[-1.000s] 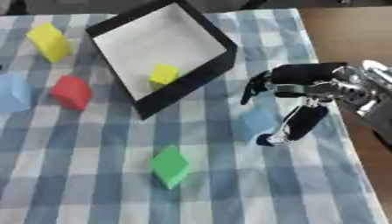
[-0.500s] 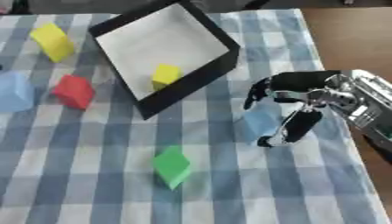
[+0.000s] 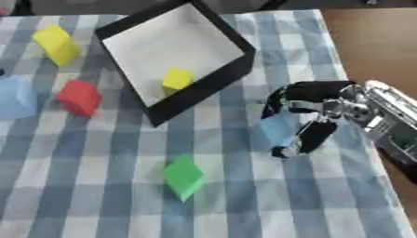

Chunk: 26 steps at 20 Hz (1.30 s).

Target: Pick up objects on the table and place them in the box.

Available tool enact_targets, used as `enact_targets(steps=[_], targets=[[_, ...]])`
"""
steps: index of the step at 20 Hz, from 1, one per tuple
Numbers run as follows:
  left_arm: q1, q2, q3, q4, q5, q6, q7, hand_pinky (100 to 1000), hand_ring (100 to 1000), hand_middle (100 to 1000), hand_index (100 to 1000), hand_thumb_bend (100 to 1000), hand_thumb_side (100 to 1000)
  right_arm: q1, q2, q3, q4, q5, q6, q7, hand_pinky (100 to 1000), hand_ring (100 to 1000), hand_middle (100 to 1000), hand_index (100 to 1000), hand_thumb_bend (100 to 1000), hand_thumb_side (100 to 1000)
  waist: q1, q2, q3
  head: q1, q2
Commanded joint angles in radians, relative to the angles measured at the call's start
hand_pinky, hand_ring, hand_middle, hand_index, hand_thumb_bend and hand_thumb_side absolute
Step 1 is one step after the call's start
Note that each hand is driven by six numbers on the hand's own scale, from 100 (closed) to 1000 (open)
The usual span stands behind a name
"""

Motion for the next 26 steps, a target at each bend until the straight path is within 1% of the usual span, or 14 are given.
enact_targets(steps=[1,2,3,4,5,7,10,13,16,19,21,23,24,26], targets=[[-0.008,0.015,0.005,-0.012,0.004,-0.001,-0.002,574,709,674,783,605,502,-0.005,-0.023,-0.024,-0.031,-0.036,0.018,-0.026,858,730,565,642,330,409,0.012,-0.056,-0.001,-0.001,0.004],[-0.008,0.016,0.005,-0.013,0.004,-0.002,-0.001,575,709,674,783,604,502,-0.003,-0.028,-0.030,-0.046,-0.052,0.028,-0.039,853,715,533,608,305,360,0.011,-0.057,-0.001,-0.001,0.004],[-0.007,0.017,0.006,-0.015,0.004,-0.002,0.001,575,709,674,783,604,501,-0.002,-0.033,-0.037,-0.066,-0.070,0.040,-0.052,851,701,511,583,278,345,0.011,-0.057,-0.002,0.000,0.004],[-0.007,0.018,0.007,-0.016,0.003,-0.002,0.003,575,709,675,783,604,501,-0.001,-0.039,-0.046,-0.088,-0.089,0.051,-0.064,851,693,500,570,256,334,0.010,-0.058,-0.002,0.001,0.003],[-0.007,0.019,0.008,-0.018,0.003,-0.003,0.004,575,709,674,783,603,501,0.000,-0.046,-0.057,-0.111,-0.109,0.062,-0.072,850,683,494,563,202,311,0.010,-0.058,-0.002,0.001,0.004],[-0.005,0.021,0.011,-0.023,0.003,-0.003,0.008,576,710,675,783,602,502,-0.002,-0.059,-0.090,-0.160,-0.150,0.086,-0.084,849,670,488,556,160,290,0.008,-0.060,-0.003,0.003,0.004],[-0.002,0.026,0.014,-0.027,0.002,-0.002,0.013,576,709,674,783,602,501,-0.036,-0.071,-0.152,-0.240,-0.202,0.119,-0.087,848,667,488,557,136,274,0.007,-0.063,-0.004,0.005,0.005],[0.003,0.029,0.016,-0.030,0.002,-0.002,0.015,575,706,673,783,604,501,-0.103,-0.060,-0.190,-0.271,-0.235,0.138,-0.062,847,665,493,564,131,268,0.006,-0.066,-0.005,0.003,0.006],[0.004,0.030,0.015,-0.034,0.002,-0.002,0.015,575,700,668,778,604,499,-0.214,-0.003,-0.195,-0.213,-0.243,0.151,-0.029,847,664,495,567,128,258,0.006,-0.069,-0.004,-0.002,0.004],[0.004,0.028,0.010,-0.039,0.003,-0.002,0.012,575,698,666,775,604,499,-0.330,0.095,-0.187,-0.093,-0.207,0.141,-0.015,847,663,497,568,121,245,0.008,-0.068,-0.003,-0.010,-0.001],[0.004,0.028,0.009,-0.040,0.003,-0.001,0.011,575,698,666,775,604,499,-0.359,0.125,-0.184,-0.040,-0.188,0.118,-0.016,847,663,497,568,121,245,0.009,-0.068,-0.003,-0.011,-0.002],[-0.006,0.019,-0.001,-0.045,0.005,-0.001,0.003,574,696,662,770,606,498,-0.437,0.222,-0.196,0.060,-0.132,0.112,-0.023,849,668,509,584,111,220,0.011,-0.062,0.009,-0.030,-0.010],[-0.011,0.017,-0.004,-0.047,0.005,-0.001,-0.001,574,696,661,769,607,498,-0.468,0.264,-0.202,0.116,-0.098,0.099,-0.030,848,672,516,591,100,264,0.010,-0.059,0.015,-0.036,-0.014],[-0.021,0.012,-0.011,-0.050,0.005,0.000,-0.008,574,696,659,768,607,498,-0.511,0.329,-0.218,0.218,-0.032,0.070,-0.050,849,672,515,591,100,212,0.009,-0.052,0.026,-0.047,-0.023]])
